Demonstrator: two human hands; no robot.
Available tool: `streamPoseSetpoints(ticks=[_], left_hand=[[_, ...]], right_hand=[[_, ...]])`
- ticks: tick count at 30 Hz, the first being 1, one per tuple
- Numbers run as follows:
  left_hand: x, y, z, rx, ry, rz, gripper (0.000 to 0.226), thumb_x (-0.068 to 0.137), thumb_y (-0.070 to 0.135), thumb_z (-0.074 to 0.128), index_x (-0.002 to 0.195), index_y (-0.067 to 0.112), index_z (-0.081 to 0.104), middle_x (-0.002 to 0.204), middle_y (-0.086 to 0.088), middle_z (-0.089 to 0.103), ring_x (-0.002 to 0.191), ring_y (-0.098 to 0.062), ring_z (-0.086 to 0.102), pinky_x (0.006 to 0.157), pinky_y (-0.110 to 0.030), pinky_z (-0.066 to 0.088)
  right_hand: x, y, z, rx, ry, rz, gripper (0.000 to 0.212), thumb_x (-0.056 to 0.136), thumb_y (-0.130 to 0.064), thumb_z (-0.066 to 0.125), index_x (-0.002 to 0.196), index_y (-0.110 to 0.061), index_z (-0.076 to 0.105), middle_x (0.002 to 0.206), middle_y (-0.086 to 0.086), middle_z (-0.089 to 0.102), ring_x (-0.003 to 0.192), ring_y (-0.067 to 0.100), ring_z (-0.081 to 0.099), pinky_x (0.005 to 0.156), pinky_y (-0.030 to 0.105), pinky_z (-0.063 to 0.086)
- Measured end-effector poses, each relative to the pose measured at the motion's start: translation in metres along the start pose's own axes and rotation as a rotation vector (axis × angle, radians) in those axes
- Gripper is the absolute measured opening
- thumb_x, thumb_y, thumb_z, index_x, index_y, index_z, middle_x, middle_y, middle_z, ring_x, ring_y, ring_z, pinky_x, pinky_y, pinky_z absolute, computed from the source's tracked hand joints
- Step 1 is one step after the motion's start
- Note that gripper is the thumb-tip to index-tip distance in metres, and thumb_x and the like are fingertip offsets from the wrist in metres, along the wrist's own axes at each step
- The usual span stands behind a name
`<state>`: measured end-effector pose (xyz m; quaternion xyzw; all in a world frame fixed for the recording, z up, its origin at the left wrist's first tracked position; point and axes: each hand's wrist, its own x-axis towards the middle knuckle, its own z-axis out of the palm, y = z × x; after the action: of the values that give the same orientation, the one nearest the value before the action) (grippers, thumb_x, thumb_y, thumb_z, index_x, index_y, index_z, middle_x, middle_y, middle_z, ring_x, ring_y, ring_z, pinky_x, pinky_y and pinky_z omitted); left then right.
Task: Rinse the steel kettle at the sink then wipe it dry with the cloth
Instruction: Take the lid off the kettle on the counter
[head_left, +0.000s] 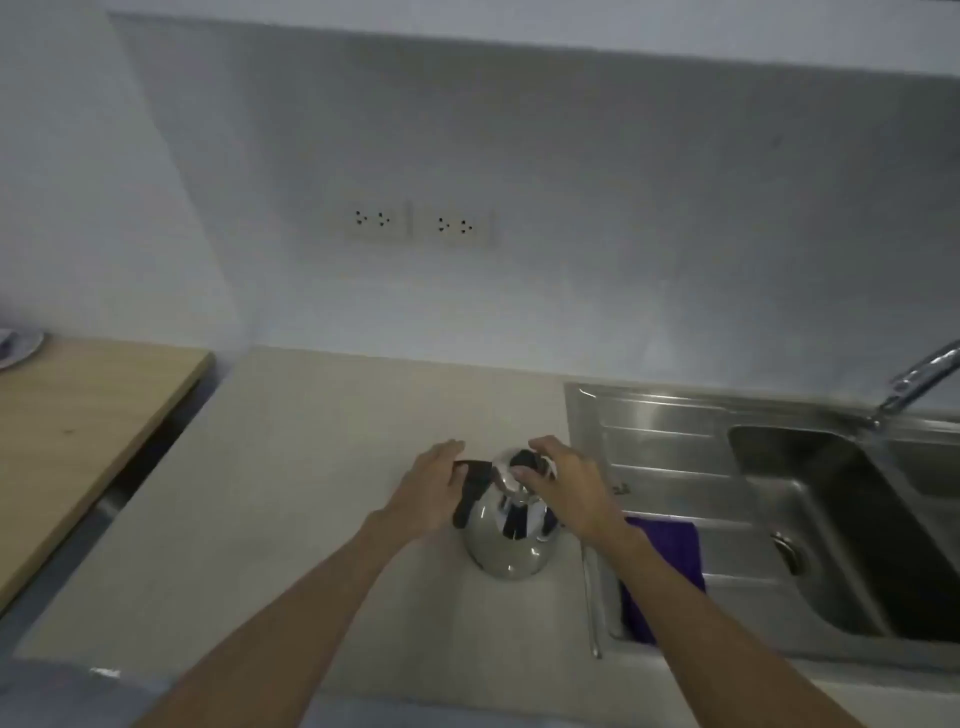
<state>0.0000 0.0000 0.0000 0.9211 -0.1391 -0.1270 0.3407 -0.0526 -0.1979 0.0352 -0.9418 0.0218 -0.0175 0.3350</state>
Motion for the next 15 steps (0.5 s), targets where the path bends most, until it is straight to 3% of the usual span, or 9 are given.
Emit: streamPoseSetpoints(ticks=[3,5,8,10,13,15], left_hand=[[0.019,-0.001,-0.001,-0.007,-0.032,0.021,0.030,0.104,0.027,0.037,0.107,0.007,0.060,0.104,-0.011,0.060,0.106,-0.031,0.058,0.083,-0.030,0.040],[0.026,0.002,-0.001,-0.003,-0.076,-0.002,0.033,0.104,0.031,0.037,0.088,0.007,0.054,0.087,-0.011,0.057,0.090,-0.033,0.059,0.071,-0.031,0.037],[0.029,0.002,0.002,0.013,-0.163,0.022,0.042,0.105,0.036,0.033,0.088,0.005,0.057,0.087,-0.020,0.064,0.083,-0.035,0.061,0.074,-0.037,0.045],[0.031,-0.004,0.007,-0.058,-0.144,-0.017,0.048,0.103,0.042,0.033,0.070,0.012,0.053,0.075,-0.016,0.064,0.072,-0.030,0.061,0.070,-0.033,0.044],[0.034,-0.010,0.015,-0.108,-0.086,-0.026,0.045,0.103,0.039,0.037,0.068,0.013,0.050,0.067,-0.009,0.056,0.066,-0.026,0.055,0.063,-0.029,0.035],[0.034,-0.013,0.019,-0.144,-0.055,-0.031,0.042,0.102,0.038,0.039,0.072,0.013,0.054,0.066,-0.010,0.056,0.065,-0.025,0.050,0.064,-0.030,0.035]], right_hand=[[0.010,0.005,0.009,-0.067,0.023,-0.026,0.041,0.086,-0.047,0.061,0.117,-0.020,0.058,0.105,0.000,0.068,0.093,0.017,0.063,0.083,0.037,0.054],[0.009,0.008,0.013,-0.067,0.042,-0.019,0.039,0.087,-0.047,0.060,0.118,-0.022,0.059,0.108,-0.002,0.067,0.096,0.017,0.062,0.084,0.037,0.053],[0.007,0.008,0.016,-0.060,0.058,-0.055,0.040,0.091,-0.041,0.058,0.125,-0.019,0.057,0.116,0.002,0.066,0.102,0.019,0.062,0.089,0.033,0.051],[0.012,0.008,0.018,-0.063,0.062,-0.077,0.038,0.094,-0.032,0.056,0.128,-0.014,0.053,0.116,0.007,0.066,0.101,0.023,0.063,0.087,0.032,0.050],[0.022,0.005,0.022,-0.119,0.086,-0.119,0.033,0.097,-0.025,0.051,0.128,-0.014,0.048,0.114,0.008,0.064,0.094,0.029,0.064,0.075,0.038,0.053],[0.024,0.007,0.026,-0.175,0.127,-0.139,0.025,0.096,-0.019,0.053,0.121,-0.015,0.050,0.108,0.003,0.065,0.085,0.028,0.067,0.064,0.034,0.048]])
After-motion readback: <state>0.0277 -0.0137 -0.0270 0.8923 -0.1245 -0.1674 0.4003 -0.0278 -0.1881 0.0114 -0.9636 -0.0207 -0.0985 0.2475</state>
